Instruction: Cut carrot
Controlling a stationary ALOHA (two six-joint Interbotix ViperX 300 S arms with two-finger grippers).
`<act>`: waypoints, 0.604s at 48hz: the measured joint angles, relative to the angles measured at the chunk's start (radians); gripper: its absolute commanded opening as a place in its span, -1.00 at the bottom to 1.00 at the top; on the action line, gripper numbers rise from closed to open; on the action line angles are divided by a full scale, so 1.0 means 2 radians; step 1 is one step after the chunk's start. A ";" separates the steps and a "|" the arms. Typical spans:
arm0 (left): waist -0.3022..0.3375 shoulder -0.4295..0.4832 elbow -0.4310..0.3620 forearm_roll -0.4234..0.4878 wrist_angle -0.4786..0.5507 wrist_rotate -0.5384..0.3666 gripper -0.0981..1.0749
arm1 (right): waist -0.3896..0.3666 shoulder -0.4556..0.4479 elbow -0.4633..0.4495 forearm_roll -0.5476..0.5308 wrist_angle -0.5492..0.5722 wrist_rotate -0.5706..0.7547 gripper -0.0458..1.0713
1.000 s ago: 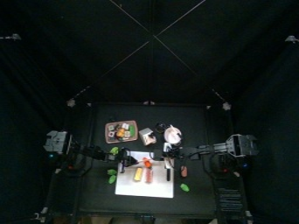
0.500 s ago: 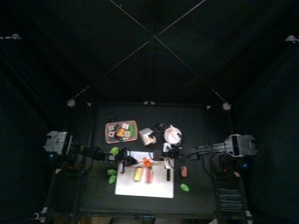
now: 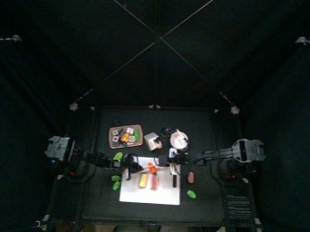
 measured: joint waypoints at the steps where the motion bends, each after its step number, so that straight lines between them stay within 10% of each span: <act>1: 0.000 0.000 0.000 -0.001 0.000 0.000 0.00 | 0.000 0.000 -0.001 0.000 0.001 0.000 -0.29; 29: -0.001 0.025 -0.003 -0.014 0.000 0.002 -0.01 | 0.006 0.013 -0.008 0.000 0.005 0.002 -0.29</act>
